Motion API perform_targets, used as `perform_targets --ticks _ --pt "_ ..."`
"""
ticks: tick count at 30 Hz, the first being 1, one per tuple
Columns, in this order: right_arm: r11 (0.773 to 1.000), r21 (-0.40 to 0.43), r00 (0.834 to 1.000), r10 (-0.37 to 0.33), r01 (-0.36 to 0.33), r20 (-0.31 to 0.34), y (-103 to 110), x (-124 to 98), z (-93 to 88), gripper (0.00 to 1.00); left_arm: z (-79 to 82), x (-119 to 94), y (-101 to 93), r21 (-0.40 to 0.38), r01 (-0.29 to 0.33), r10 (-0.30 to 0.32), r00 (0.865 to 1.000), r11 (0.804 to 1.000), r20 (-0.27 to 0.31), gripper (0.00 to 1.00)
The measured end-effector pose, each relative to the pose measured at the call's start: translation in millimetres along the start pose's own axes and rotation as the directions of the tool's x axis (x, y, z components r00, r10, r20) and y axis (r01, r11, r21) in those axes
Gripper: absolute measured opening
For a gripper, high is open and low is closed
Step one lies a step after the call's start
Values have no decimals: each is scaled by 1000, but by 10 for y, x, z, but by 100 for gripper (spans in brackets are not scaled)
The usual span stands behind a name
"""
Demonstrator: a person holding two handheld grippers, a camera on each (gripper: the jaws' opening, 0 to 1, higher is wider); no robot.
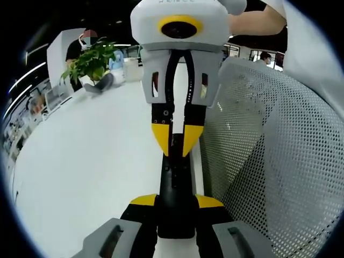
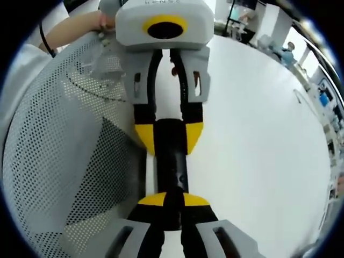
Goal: Press the specified remote control buttons in sequence, fully releasing each button before pressing the next.
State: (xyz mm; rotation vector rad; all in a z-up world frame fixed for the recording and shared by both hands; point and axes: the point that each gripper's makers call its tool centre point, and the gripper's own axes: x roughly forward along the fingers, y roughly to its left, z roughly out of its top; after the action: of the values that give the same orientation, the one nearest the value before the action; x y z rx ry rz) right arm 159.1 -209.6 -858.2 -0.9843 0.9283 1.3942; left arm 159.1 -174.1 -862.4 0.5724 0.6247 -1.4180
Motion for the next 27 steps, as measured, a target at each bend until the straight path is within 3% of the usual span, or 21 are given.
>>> perform_targets --ticks 3,6,9,20,27 --pt "1000 21 999 20 -20 -32 -18 8 0 6 -3 -1 1 0 1 -1 1000 1000 0 25" --pt "999 -25 996 35 -37 -83 -10 12 -8 6 -3 -2 1 0 1 -1 1000 1000 0 25" --pt "999 -14 995 40 -41 -94 -15 22 0 7 -3 -4 1 0 2 -2 1000 1000 0 25" --pt "999 -35 1000 -17 17 -23 8 -9 -21 6 -2 -5 -3 -3 3 -3 1000 1000 8 25" --pt "1000 10 1000 -17 17 -1 -18 -23 -27 7 -4 -3 -4 -2 5 -5 1000 1000 11 25"
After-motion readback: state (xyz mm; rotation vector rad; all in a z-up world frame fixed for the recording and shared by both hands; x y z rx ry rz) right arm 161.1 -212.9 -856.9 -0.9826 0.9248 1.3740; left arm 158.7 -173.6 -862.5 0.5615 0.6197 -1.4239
